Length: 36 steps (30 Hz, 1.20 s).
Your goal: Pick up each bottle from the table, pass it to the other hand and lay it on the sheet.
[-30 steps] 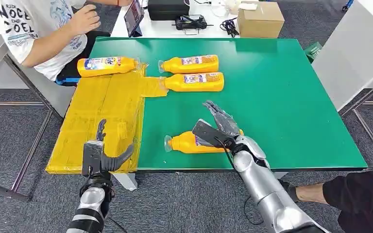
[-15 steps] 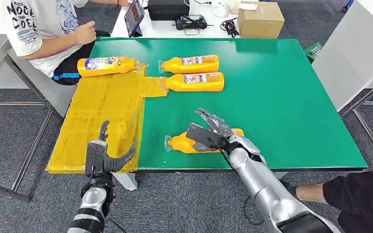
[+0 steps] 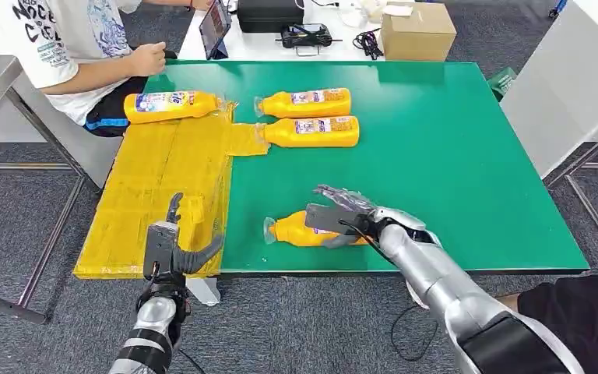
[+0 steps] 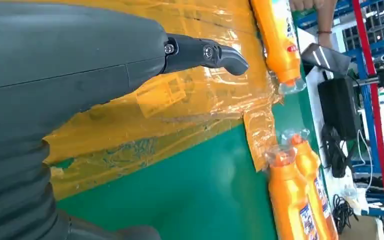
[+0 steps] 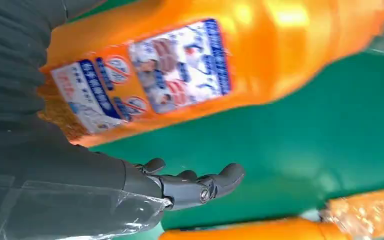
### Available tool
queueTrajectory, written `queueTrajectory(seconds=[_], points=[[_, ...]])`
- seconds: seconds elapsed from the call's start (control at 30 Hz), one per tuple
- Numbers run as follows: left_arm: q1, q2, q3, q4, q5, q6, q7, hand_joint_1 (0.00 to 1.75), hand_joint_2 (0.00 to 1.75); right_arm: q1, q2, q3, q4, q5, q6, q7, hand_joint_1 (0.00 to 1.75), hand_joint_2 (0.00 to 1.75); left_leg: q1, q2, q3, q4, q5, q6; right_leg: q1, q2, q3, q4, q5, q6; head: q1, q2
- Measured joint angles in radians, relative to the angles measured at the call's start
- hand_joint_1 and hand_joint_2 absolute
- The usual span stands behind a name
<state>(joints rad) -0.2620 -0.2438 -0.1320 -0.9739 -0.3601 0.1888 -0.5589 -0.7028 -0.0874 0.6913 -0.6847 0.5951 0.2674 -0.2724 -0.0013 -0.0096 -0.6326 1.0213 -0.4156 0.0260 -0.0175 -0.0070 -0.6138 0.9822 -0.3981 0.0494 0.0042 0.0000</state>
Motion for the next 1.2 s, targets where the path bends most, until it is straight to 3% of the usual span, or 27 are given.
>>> queueTrajectory(seconds=[0.5, 0.93, 1.2], points=[[-0.001, 0.001, -0.014, 0.014, 0.018, 0.002, 0.005, 0.00, 1.75, -0.029, -0.116, 0.159, -0.037, -0.100, 0.056, 0.052, 0.00, 1.75, 0.000, 0.000, 0.000, 0.000, 0.000, 0.000, 0.000, 0.000, 0.000, 0.000, 0.000, 0.000, 0.000, 0.000], [-0.001, 0.002, -0.014, 0.014, 0.019, 0.002, 0.008, 0.00, 1.75, -0.030, -0.122, 0.172, -0.037, -0.099, 0.045, 0.063, 0.00, 1.75, 0.000, 0.000, 0.000, 0.000, 0.000, 0.000, 0.000, 0.000, 0.000, 0.000, 0.000, 0.000, 0.000, 0.000], [0.007, 0.002, -0.015, 0.014, 0.017, 0.003, 0.018, 0.00, 1.75, -0.041, -0.122, 0.272, -0.021, -0.014, 0.001, 0.119, 0.00, 1.75, 0.000, 0.000, 0.000, 0.000, 0.000, 0.000, 0.000, 0.000, 0.000, 0.000, 0.000, 0.000, 0.000, 0.000]])
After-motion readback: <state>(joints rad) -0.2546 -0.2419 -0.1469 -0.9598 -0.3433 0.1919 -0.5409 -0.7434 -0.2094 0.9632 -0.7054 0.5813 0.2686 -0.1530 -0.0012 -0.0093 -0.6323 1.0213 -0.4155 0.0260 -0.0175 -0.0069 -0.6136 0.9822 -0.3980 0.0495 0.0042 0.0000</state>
